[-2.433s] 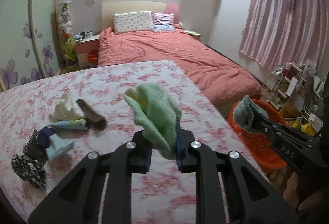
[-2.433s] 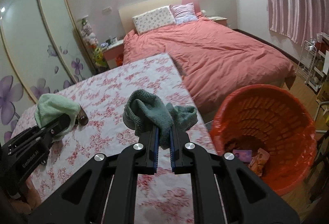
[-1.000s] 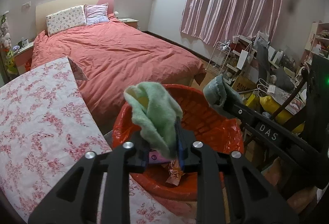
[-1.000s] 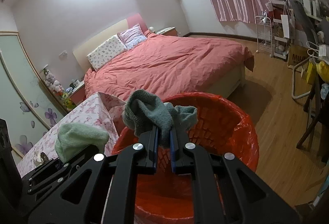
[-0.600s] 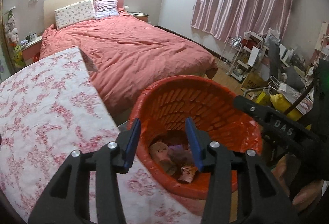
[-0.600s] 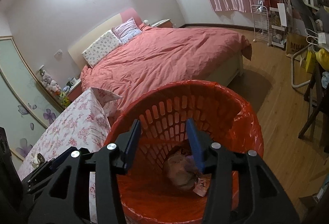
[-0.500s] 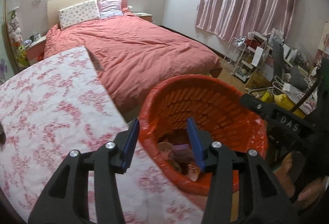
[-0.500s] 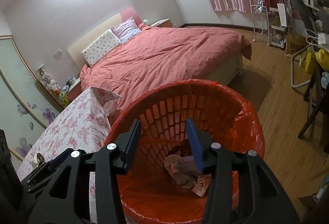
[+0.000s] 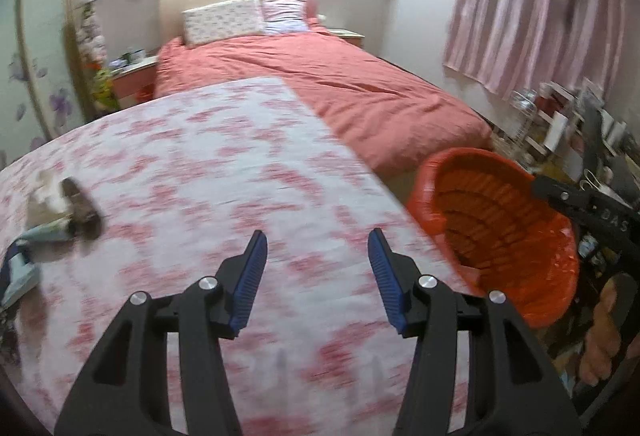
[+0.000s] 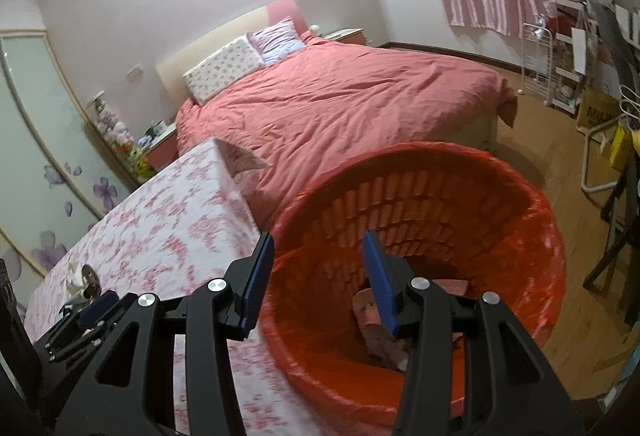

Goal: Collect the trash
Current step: 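Move both tools back toward the remaining items on the bed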

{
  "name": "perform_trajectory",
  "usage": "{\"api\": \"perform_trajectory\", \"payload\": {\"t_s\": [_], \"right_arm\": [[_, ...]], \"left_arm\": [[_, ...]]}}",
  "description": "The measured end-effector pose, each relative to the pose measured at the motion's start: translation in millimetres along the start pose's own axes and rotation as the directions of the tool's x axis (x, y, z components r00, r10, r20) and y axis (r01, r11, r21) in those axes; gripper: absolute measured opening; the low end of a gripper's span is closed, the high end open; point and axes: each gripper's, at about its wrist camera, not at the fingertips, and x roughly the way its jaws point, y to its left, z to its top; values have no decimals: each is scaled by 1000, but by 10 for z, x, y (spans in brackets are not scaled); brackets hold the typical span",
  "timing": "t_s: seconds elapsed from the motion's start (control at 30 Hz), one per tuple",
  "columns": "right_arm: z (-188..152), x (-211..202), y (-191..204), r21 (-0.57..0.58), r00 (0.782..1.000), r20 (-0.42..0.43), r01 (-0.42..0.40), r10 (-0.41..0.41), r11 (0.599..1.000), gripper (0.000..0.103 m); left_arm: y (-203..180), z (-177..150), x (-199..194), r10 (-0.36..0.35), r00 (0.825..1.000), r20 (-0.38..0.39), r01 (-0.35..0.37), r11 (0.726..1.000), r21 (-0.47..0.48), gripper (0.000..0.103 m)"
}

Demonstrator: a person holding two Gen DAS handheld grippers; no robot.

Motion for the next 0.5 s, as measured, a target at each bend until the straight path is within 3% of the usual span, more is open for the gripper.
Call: {"api": "perform_trajectory", "payload": {"t_s": [0.3,0.5], "right_arm": [[-166,-9,668,-112,996,-47,-75,70,991,47],[-334,11,1157,-191,988,-93,-141,125,972,47]], "left_arm": [[998,-191,-534,172,984,36,-166,978,-128,58],[1748,-438,-957,314,949,29,-298,924,-239,63]]}}
